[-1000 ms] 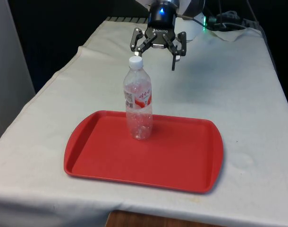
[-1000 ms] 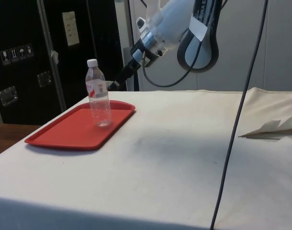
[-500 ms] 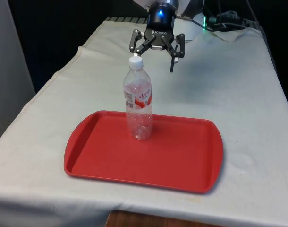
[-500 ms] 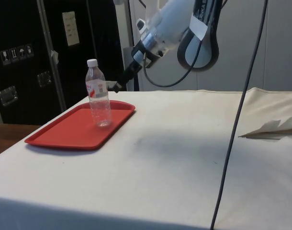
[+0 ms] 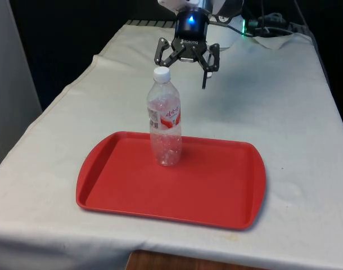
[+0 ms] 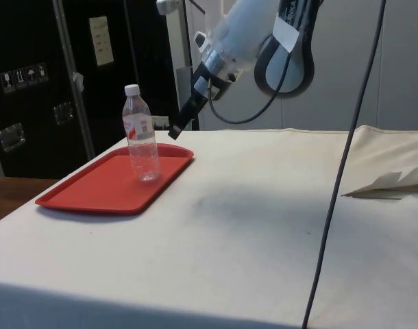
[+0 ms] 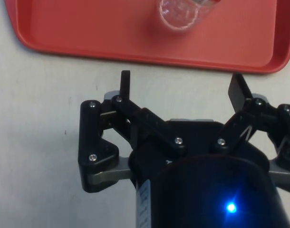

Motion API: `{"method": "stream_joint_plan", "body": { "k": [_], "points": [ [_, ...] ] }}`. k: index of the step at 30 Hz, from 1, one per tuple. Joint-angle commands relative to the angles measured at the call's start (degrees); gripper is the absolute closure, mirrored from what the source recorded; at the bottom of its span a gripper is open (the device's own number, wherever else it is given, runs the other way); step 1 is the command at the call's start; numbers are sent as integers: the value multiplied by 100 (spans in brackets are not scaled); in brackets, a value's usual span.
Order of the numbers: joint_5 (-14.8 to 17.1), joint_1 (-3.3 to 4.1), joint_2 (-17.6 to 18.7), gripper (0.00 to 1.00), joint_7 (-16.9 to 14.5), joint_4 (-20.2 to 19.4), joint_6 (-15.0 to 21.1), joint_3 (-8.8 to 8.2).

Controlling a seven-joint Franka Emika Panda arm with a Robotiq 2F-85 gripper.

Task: Place the bottle upright on the tray.

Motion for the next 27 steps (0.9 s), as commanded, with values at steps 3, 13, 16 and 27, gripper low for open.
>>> {"method": "stream_joint_plan", "body": {
  "k": [3,13,16,27],
  "points": [
    [-126,-69,-80,0,80,-63,-183,97],
    [-103,-80,-172,0,34,-74,-688,115],
    [-103,-86,-183,0,23,-74,-779,120],
    [-69,-120,-269,0,-29,-74,-1266,126]
  ]
}}
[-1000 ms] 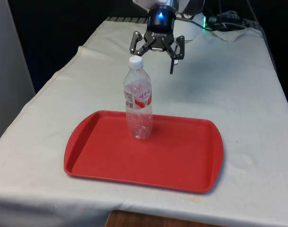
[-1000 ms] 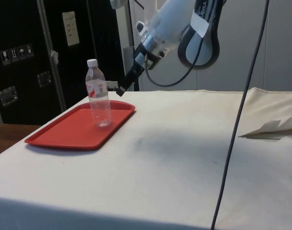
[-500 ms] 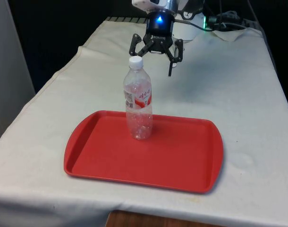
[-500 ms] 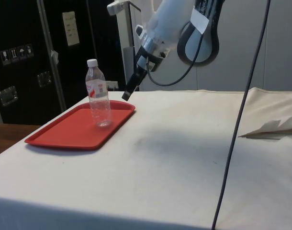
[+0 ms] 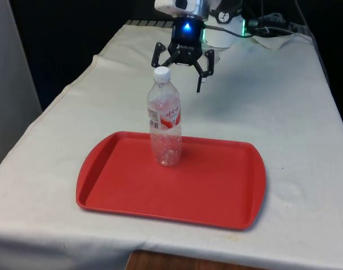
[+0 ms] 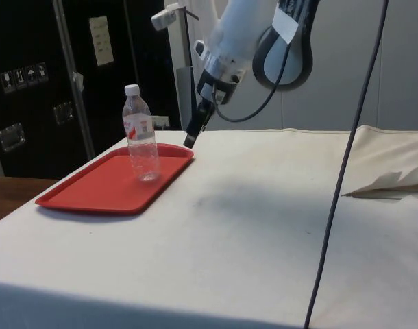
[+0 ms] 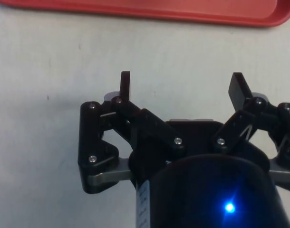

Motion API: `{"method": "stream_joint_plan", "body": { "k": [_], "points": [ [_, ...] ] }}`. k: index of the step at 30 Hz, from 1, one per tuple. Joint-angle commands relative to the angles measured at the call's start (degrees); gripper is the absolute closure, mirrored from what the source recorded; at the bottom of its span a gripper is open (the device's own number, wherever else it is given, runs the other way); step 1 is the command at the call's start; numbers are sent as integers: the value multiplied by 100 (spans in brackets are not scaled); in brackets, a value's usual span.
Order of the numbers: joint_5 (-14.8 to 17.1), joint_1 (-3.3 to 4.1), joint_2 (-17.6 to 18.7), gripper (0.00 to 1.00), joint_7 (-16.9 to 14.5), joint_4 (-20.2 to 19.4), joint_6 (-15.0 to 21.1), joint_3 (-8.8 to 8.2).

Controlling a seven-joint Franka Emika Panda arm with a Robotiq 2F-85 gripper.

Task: Place the bottle upright on the tray.

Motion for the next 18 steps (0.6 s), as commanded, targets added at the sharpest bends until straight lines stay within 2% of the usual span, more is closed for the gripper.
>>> {"method": "stream_joint_plan", "body": {
  "k": [1,3,4,5,11,12,13,18],
  "points": [
    [-57,-109,-74,0,57,-74,-115,160],
    [-46,-115,-86,0,63,-69,-201,160],
    [0,-11,-23,0,-6,6,-138,-23],
    [-40,-120,-92,0,63,-69,-246,160],
    [17,-143,-138,0,29,-46,-573,149],
    [17,-34,-69,0,-6,40,-516,-46],
    [23,-149,-143,0,29,-46,-613,138],
    [57,-143,-178,0,-6,-17,-917,86]
  ]
}}
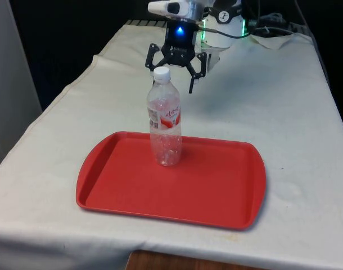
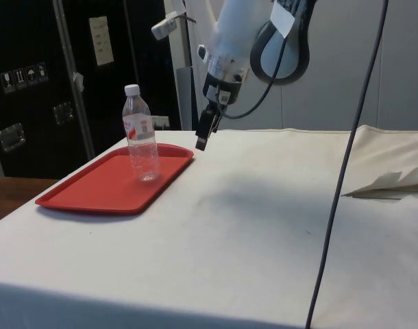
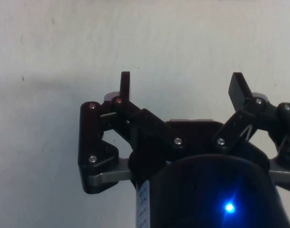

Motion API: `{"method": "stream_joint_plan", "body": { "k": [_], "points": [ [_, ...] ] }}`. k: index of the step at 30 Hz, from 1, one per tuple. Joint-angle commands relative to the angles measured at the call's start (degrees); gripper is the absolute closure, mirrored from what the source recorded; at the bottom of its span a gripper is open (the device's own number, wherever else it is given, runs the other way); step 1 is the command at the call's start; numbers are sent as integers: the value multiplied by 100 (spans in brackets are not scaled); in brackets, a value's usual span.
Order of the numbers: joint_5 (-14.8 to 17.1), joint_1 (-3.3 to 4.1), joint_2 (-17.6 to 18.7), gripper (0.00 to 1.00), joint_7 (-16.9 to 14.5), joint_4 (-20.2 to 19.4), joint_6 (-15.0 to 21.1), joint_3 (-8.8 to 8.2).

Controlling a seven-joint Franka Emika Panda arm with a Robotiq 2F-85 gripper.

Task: Place the bottle upright on the tray.

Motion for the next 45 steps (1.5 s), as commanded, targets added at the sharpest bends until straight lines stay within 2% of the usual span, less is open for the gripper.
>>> {"method": "stream_joint_plan", "body": {
  "k": [1,2,3,9,10,11,19,20,21,28,29,30,38,39,40,45],
  "points": [
    [0,0,-6,0,0,6,-52,-11],
    [52,-103,-92,0,-11,-69,-241,160],
    [57,-109,-97,0,-17,-63,-286,149],
    [80,-103,-132,0,-46,-63,-550,97],
    [0,0,-46,0,0,29,-470,-80],
    [86,-103,-138,0,-52,-63,-596,86],
    [132,-86,-269,0,-120,-57,-1089,-17],
    [6,0,-195,0,-34,29,-1037,-172],
    [143,-86,-281,0,-126,-57,-1140,-23],
    [149,-63,-355,0,-183,-74,-1524,-132],
    [23,-6,-264,0,-80,23,-1432,-241],
    [149,-63,-361,0,-195,-69,-1581,-138],
    [189,-34,-441,0,-183,-46,-1851,-160],
    [46,0,-367,0,-103,17,-1793,-252],
    [195,-34,-453,0,-183,-46,-1856,-155],
    [258,-34,-596,0,-252,-52,-2040,-132]
  ]
}}
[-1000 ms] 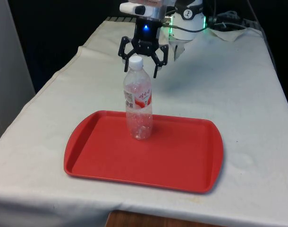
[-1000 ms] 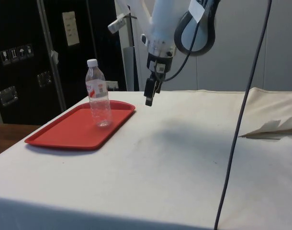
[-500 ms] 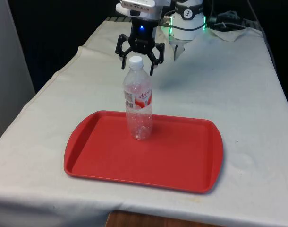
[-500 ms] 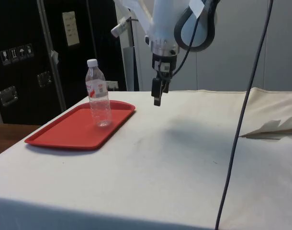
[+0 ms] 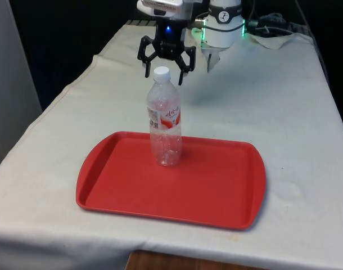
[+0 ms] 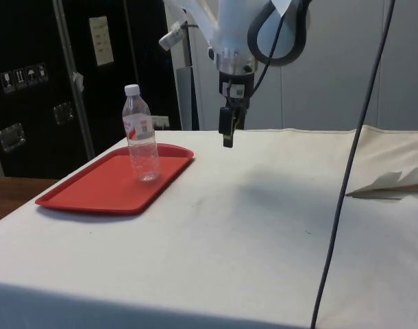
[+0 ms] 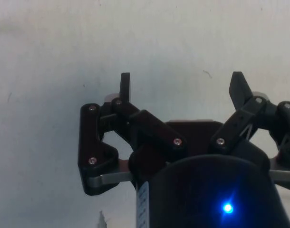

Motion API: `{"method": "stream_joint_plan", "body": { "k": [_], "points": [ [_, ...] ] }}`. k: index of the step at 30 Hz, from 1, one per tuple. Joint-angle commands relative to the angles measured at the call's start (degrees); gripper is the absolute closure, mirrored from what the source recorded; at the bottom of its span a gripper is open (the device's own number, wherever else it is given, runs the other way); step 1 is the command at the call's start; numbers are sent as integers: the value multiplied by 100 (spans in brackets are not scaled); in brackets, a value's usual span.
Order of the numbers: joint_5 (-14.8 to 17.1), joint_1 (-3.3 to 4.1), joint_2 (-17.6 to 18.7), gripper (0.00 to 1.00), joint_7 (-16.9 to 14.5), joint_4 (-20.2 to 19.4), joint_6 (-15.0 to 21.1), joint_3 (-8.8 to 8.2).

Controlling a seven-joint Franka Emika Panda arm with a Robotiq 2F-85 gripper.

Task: Place the bottle upright on the tray.

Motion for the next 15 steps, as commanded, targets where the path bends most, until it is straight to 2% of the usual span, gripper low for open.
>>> {"method": "stream_joint_plan", "body": {
  "k": [1,2,3,9,10,11,15],
  "points": [
    [189,-34,-115,0,-143,-69,-143,103],
    [0,0,-34,0,-6,0,-57,0],
    [189,-34,-149,0,-155,-69,-195,97],
    [172,-17,-390,0,-206,-52,-556,40],
    [11,0,-332,0,-86,0,-510,-17],
    [166,-11,-430,0,-212,-52,-613,34],
    [143,-6,-642,0,-218,-46,-882,11]
  ]
}}
